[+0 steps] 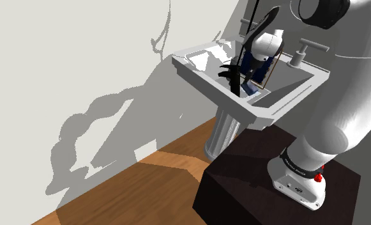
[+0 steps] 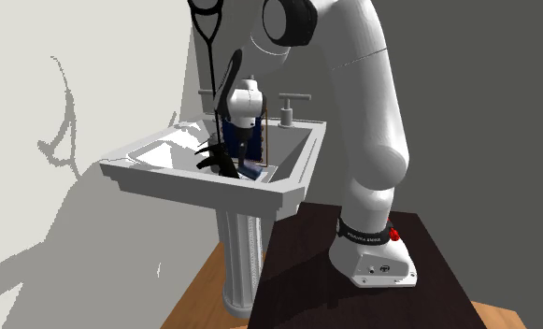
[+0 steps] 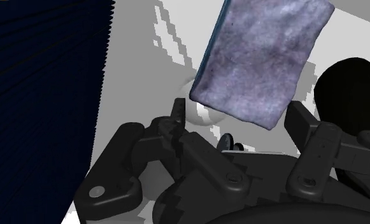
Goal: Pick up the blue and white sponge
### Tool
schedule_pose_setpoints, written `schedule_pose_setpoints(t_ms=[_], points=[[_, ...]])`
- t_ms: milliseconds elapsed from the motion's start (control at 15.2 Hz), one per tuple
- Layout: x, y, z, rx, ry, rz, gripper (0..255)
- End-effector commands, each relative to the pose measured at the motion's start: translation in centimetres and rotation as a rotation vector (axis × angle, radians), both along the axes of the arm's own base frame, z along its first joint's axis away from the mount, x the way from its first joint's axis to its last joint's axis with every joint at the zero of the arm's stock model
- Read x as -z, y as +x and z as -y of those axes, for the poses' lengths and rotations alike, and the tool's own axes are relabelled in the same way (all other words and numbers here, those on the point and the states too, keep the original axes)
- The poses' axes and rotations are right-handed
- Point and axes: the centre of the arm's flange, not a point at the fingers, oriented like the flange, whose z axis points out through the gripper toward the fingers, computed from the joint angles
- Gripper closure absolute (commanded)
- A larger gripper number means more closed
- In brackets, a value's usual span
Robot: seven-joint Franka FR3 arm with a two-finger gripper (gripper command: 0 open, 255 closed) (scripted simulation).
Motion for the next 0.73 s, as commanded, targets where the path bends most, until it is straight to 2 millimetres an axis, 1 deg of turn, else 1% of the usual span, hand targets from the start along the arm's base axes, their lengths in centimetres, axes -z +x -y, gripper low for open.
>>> schedule_pose_setpoints(t_ms=[0, 528, 660], points=[[-1.1, 0.0, -0.1, 0.000, 0.000, 0.000, 255], [-5.3, 0.0, -0.1, 0.000, 0.000, 0.000, 255], [-5.4, 0.0, -0.1, 0.000, 0.000, 0.000, 255]])
